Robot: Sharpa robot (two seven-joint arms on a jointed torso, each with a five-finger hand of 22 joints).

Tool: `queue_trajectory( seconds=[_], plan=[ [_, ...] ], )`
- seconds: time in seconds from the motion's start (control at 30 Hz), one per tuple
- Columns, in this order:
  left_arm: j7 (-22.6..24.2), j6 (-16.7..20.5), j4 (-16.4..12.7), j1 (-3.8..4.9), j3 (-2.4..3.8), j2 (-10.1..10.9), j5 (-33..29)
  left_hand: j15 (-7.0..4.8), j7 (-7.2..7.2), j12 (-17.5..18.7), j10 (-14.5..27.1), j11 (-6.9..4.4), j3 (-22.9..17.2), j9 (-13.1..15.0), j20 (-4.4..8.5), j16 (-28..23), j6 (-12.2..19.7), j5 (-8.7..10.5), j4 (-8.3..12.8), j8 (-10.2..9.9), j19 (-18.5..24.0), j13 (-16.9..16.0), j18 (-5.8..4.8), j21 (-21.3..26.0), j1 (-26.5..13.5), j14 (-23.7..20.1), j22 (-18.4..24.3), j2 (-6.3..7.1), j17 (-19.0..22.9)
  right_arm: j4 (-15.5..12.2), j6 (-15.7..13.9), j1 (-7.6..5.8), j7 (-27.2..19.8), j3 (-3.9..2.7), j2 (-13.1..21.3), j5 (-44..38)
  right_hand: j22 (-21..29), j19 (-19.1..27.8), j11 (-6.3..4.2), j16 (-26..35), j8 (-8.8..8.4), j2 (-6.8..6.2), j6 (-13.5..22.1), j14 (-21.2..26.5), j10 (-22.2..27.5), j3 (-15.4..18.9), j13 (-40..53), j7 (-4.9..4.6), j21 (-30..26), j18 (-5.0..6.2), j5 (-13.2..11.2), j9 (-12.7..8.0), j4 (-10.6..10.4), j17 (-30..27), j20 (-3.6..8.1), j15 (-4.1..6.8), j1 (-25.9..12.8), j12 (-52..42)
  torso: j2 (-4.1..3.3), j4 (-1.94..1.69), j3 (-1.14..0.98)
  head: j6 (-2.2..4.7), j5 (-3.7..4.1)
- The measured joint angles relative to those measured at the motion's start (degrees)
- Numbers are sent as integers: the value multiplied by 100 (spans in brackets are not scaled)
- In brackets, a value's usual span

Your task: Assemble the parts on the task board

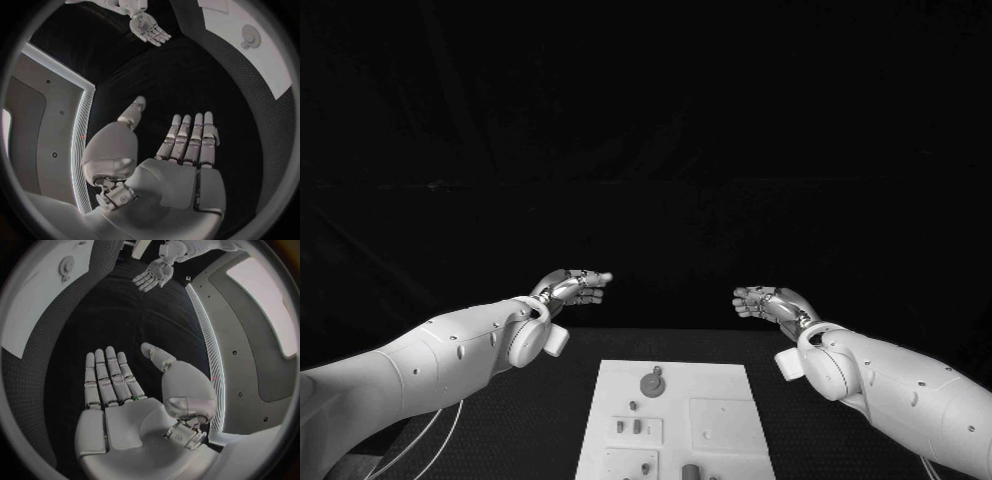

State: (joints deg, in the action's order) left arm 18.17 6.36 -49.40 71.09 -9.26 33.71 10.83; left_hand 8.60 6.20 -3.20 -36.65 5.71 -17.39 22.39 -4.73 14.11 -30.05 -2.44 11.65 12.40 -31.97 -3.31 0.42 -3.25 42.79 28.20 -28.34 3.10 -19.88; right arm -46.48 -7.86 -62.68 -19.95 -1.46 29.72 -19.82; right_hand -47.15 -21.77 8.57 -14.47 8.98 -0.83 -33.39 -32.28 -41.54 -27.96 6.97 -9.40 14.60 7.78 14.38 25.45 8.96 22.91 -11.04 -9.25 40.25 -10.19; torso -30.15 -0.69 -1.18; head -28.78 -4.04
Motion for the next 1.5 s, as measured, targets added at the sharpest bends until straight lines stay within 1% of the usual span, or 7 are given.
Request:
queue_trajectory(
  seconds=[0.07, 0.2, 0.43, 0.63, 0.9, 1.13, 1.5],
  plan=[
    [-8, 8, -19, -3, 7, 15, 0, -236, -171, 91, 1011, -163, 482, -614, 131, -388, 828, 74, -322, -343, 881, 94, 1, 92, -1190, -776, 774, -93, 546, -25, -15, -1, 7, 1, 8, 1, 1325, 613, -241, 410, -252, 25, 943, 906, 1168, 791, -196, 262, -414, -219, -406, -713, -251, -643, 319, 258, -1156, 288, -1, 0, 3, 0, 2],
    [-10, 81, -226, -65, 69, 91, -12, -538, -388, 203, 2300, -359, 1091, -1403, 298, -886, 1886, 137, -733, -780, 2007, 209, 1, 207, -2687, -1770, 1773, -200, 1245, -251, -88, -1, 10, 8, 83, 33, 2953, 1361, -537, 908, -563, 60, 2096, 2025, 2603, 1755, -437, 590, -919, -481, -902, -1594, -561, -1435, 698, 584, -2539, 640, -13, 6, 16, -83, 63],
    [81, 546, -1138, -320, 282, 329, -126, -760, -549, 255, 3243, -506, 1522, -1981, 420, -1246, 2660, 195, -1045, -1096, 2825, 291, 3, 276, -3785, -2495, 2507, -277, 1757, -1144, -513, 58, -57, 41, 402, 246, 4171, 1915, -760, 1281, -779, 79, 2952, 2854, 3670, 2474, -616, 834, -1293, -613, -1272, -2252, -789, -2027, 991, 816, -3565, 899, -62, 37, 73, -385, 275],
    [288, 1372, -2294, -639, 546, 634, -341, -850, -619, 282, 3611, -564, 1707, -2207, 467, -1380, 2960, 224, -1156, -1219, 3146, 317, 3, 306, -4224, -2775, 2792, -308, 1959, -2302, -1259, 128, -221, 81, 809, 649, 4620, 2123, -843, 1413, -870, 77, 3271, 3162, 4071, 2742, -680, 925, -1428, -697, -1401, -2492, -882, -2241, 1080, 906, -3937, 986, -92, 62, 104, -537, 386],
    [649, 2589, -3555, -971, 823, 971, -689, -859, -621, 282, 3635, -571, 1718, -2234, 473, -1391, 2976, 224, -1162, -1223, 3176, 326, 3, 307, -4238, -2800, 2828, -312, 1983, -3673, -2393, 209, -509, 127, 1272, 1278, 4708, 2147, -858, 1427, -878, 82, 3314, 3202, 4133, 2771, -692, 940, -1440, -698, -1418, -2540, -896, -2284, 1104, 923, -3992, 1000, -101, 68, 115, -559, 403],
    [875, 3307, -4010, -1090, 916, 1093, -906, -859, -621, 282, 3635, -571, 1716, -2234, 473, -1391, 2975, 224, -1160, -1223, 3176, 325, 4, 307, -4237, -2800, 2828, -312, 1982, -4262, -3128, 245, -713, 145, 1472, 1684, 4710, 2147, -858, 1427, -878, 83, 3314, 3203, 4132, 2771, -692, 940, -1440, -697, -1418, -2540, -895, -2287, 1103, 923, -3992, 999, -103, 69, 118, -560, 404],
    [1008, 3635, -4038, -1095, 920, 1101, -1039, -859, -621, 282, 3635, -571, 1716, -2233, 473, -1391, 2975, 224, -1160, -1223, 3176, 324, 3, 307, -4237, -2800, 2828, -312, 1982, -4336, -3510, 250, -847, 147, 1495, 1918, 4709, 2146, -858, 1427, -878, 83, 3313, 3202, 4132, 2771, -691, 940, -1439, -697, -1417, -2539, -895, -2286, 1103, 922, -3991, 999, -104, 69, 118, -560, 404]
  ],
)
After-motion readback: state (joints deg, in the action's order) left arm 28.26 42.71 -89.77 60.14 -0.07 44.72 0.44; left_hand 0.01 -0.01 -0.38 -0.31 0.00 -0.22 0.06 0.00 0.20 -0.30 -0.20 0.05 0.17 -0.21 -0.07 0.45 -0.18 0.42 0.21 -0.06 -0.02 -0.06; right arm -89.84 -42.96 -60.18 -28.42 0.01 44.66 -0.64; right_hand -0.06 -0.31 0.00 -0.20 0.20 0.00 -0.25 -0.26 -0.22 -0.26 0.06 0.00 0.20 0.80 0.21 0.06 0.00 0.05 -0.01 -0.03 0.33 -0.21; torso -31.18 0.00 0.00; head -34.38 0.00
